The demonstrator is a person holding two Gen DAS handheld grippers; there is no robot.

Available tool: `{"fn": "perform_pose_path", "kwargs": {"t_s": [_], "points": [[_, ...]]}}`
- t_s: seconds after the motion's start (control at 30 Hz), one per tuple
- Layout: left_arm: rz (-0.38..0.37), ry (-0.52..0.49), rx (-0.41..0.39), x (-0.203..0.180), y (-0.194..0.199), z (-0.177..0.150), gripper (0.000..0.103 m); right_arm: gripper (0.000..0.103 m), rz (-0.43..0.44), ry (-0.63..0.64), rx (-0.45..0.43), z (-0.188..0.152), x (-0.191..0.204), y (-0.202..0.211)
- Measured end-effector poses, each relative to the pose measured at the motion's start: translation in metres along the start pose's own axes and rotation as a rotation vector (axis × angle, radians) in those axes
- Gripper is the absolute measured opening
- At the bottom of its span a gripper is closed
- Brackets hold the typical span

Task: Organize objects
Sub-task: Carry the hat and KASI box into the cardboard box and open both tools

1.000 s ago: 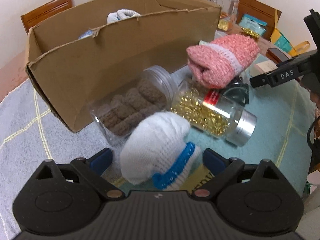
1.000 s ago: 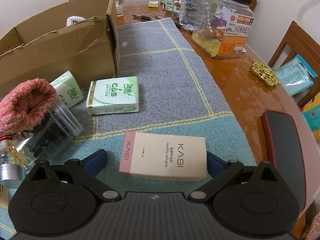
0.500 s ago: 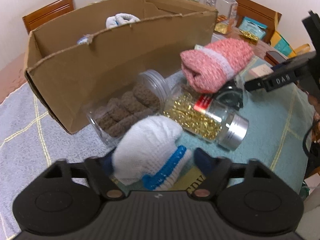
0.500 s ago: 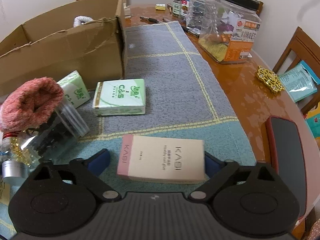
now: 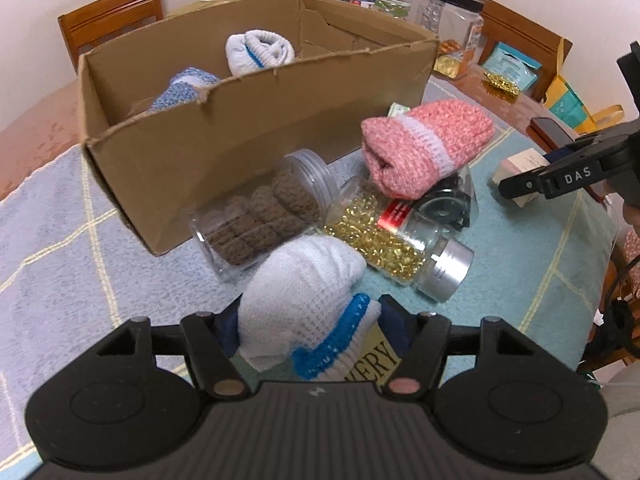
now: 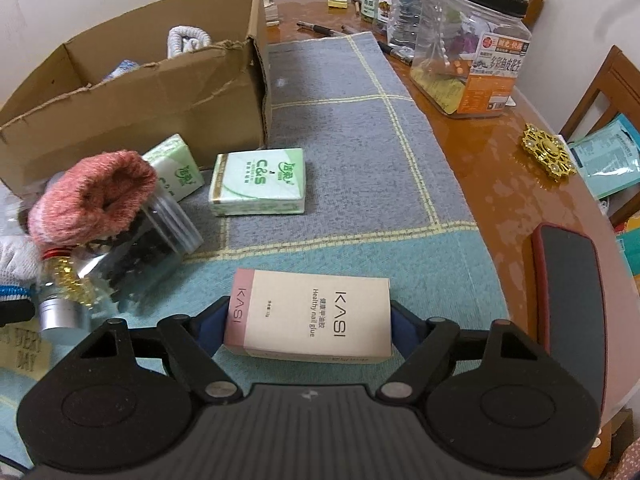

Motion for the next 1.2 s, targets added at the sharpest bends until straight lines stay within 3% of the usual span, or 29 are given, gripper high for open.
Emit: {"fn": "perform_pose_path", "kwargs": {"t_s": [0.3, 0.67, 1.03, 1.2], "points": [[0.028, 0.023, -0.019, -0.005, 0.036, 0.013, 0.067, 0.084, 0.055, 0.069, -0.025, 0.012, 0.007, 0.029], [0.040, 0.046, -0.106, -0.013, 0.065, 0.054, 0.067, 0.084, 0.097, 0.177, -0.143, 0.058, 0.020, 0.069], [0.083, 0.084, -0.216, -0.001, 0.063, 0.130, 0.067, 0.084, 0.136, 0.307, -0.274, 0.129, 0.049, 0.090], [0.096, 0.123, -0.226, 0.015, 0.049, 0.164, 0.067, 0.084, 0.138, 0.345, -0.306, 0.160, 0.059, 0.085]]}}
Point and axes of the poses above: each gripper's, at about its wrist camera, not at the fingertips, and y roughly against the way its jaws point, x to its left, z to its top, the point moved 4 cm from there along -y, roughly the way its jaws point, and after that the axes turned 15 degrees about y, right-handed, at the moved point
